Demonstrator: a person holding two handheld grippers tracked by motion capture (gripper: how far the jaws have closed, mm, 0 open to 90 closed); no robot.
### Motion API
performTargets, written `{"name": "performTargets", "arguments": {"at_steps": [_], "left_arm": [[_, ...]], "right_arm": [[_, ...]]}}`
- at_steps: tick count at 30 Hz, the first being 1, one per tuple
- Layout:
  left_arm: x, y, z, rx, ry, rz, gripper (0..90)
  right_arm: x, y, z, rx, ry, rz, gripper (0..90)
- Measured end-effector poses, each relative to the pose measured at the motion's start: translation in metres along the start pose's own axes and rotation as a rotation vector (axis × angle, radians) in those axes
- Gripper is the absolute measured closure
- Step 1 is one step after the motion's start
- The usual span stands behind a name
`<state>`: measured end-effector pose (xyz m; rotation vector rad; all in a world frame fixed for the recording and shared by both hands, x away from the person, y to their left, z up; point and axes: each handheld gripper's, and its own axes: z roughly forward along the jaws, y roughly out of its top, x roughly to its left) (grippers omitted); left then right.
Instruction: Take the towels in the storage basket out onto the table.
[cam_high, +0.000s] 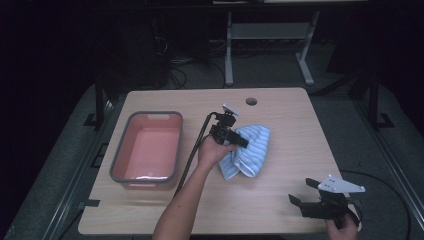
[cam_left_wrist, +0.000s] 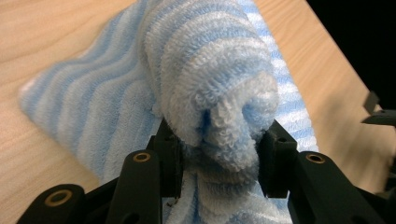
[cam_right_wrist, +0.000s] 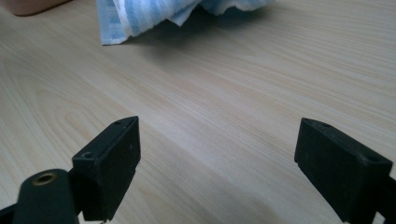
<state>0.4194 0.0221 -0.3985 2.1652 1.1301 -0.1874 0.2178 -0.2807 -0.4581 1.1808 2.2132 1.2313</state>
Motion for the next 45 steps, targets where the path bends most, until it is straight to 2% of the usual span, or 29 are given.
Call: {"name": "performTargets", "arguments": {"at_steps": [7,13,21,27,31,35,40,45], "left_arm": [[-0.001,-0.006,0.011,-0.015,-0.017,-0.014,58.1],[-0.004,-0.009,0.020,-0.008,-0.014,-0.002,56.2],[-0.003,-0.016,0.028,-0.005,-0.025,0.002,53.1],[-0.003,-0.017,0.026,-0.012,-0.016,0.014,49.6],[-0.007,-0.018,0.025,-0.026,0.002,0.019,40.4],[-0.007,-0.021,0.022,-0.036,-0.012,0.014,36.9],[-0.005,-0.022,0.009,-0.090,-0.039,-0.003,34.2],[-0.003,-0.025,-0.003,-0.109,-0.046,0.009,31.6]], "right_arm": [[0.001,0.002,0.002,-0.004,0.001,0.002,13.7],[0.001,0.003,0.002,-0.005,0.001,-0.008,13.7],[-0.002,0.001,0.001,-0.004,-0.009,0.009,13.7],[-0.001,0.001,0.000,-0.005,-0.011,0.007,13.7],[-0.001,0.002,0.001,-0.005,-0.009,0.001,13.7],[0.000,0.002,0.001,-0.001,-0.011,0.005,13.7],[-0.001,0.002,0.001,-0.002,-0.011,0.003,13.8],[-0.001,0.002,0.002,-0.001,-0.013,0.001,13.7]]}}
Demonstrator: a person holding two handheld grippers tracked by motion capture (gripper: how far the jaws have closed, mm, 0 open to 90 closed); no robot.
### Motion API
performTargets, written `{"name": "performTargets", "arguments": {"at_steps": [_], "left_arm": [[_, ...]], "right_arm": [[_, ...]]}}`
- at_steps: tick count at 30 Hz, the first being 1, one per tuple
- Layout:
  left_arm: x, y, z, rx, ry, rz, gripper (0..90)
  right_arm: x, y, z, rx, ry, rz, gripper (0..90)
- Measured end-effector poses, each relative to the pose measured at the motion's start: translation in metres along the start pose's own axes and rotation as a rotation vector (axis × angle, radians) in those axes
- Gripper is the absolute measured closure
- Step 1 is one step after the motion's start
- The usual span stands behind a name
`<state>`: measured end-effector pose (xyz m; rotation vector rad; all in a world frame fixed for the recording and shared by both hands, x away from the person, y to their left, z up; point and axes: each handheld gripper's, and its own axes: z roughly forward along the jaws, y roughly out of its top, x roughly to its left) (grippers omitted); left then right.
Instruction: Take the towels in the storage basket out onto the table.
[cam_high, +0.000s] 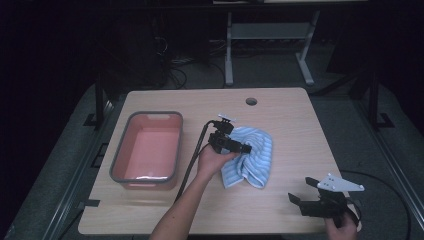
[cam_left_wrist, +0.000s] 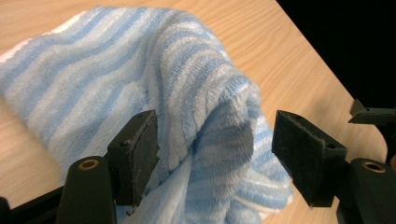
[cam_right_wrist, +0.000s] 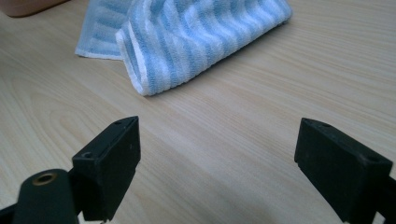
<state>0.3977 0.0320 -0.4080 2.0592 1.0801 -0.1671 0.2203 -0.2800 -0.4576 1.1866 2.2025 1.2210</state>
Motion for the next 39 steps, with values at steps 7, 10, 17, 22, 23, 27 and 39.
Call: {"name": "performTargets", "arguments": {"at_steps": [7,10,17,22,23,27,39], "left_arm": [[0.003,-0.013,-0.011,0.006,-0.013,0.009,30.2],[0.006,-0.019,-0.016,-0.006,-0.021,0.003,29.8],[0.002,-0.031,-0.030,-0.023,-0.041,0.025,28.6],[-0.001,-0.039,-0.041,-0.027,-0.048,0.039,28.5],[-0.002,-0.041,-0.043,-0.027,-0.047,0.044,28.3],[-0.004,-0.050,-0.049,-0.019,-0.048,0.059,27.4],[-0.012,-0.075,-0.058,-0.004,-0.063,0.109,26.0]], "right_arm": [[-0.001,0.000,0.000,-0.003,-0.004,0.002,13.7],[-0.002,0.000,0.000,-0.001,-0.007,0.004,13.7],[-0.002,-0.001,0.002,0.005,-0.009,0.005,13.8],[-0.002,-0.001,0.001,0.007,-0.010,0.003,13.7],[-0.001,0.000,0.001,0.008,-0.011,0.001,13.7],[-0.001,0.000,0.001,0.009,-0.012,-0.001,13.7],[-0.001,-0.001,0.000,0.013,-0.022,0.000,13.8]]}}
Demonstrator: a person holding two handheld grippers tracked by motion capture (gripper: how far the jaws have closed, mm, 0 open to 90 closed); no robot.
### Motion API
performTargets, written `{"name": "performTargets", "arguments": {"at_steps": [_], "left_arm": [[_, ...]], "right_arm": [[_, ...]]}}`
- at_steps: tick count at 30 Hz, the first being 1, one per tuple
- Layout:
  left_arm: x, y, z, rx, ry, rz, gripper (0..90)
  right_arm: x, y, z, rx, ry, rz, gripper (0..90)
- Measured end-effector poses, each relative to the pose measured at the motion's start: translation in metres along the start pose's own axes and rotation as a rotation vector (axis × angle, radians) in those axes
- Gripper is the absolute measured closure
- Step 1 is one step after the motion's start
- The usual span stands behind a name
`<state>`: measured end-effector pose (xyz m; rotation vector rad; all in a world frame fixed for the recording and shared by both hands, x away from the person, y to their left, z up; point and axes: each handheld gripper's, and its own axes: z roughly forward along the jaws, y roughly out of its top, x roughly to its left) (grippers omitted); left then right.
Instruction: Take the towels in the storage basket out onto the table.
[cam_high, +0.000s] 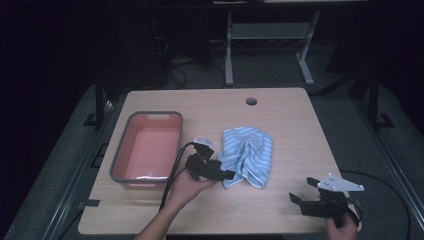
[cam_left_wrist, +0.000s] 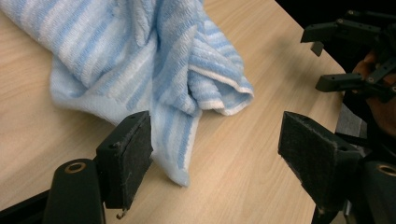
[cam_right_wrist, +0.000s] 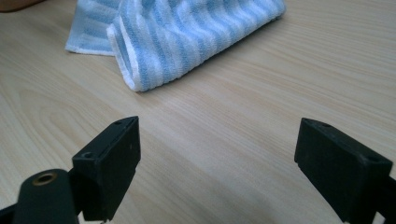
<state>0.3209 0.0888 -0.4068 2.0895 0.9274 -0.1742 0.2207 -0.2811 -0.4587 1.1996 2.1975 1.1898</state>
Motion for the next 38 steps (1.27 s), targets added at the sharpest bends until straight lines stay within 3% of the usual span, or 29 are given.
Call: {"name": "performTargets", "arguments": {"at_steps": [6,17,21,27,31,36,38], "left_arm": [[-0.002,-0.012,-0.003,-0.017,-0.033,0.001,26.3],[-0.008,-0.033,-0.012,-0.031,-0.037,0.005,26.1],[-0.014,-0.043,-0.015,-0.021,-0.012,0.042,26.1],[-0.019,-0.057,-0.020,-0.050,-0.019,0.039,26.1],[-0.026,-0.067,-0.023,-0.046,-0.007,0.064,25.6],[-0.031,-0.087,-0.025,-0.040,0.025,0.105,25.1],[-0.032,-0.097,-0.026,-0.055,0.014,0.101,25.2]], "right_arm": [[0.000,0.000,0.000,0.000,0.000,-0.001,13.7],[0.000,-0.001,0.000,0.006,0.005,-0.004,13.7],[0.000,-0.002,-0.001,0.011,0.001,-0.002,13.7],[0.001,-0.002,-0.002,0.014,0.000,-0.001,13.7],[0.002,-0.002,-0.001,0.008,-0.001,-0.007,13.7],[0.005,-0.001,0.002,0.012,0.001,-0.014,13.7],[0.007,-0.001,0.004,0.019,0.005,-0.019,13.8]]}}
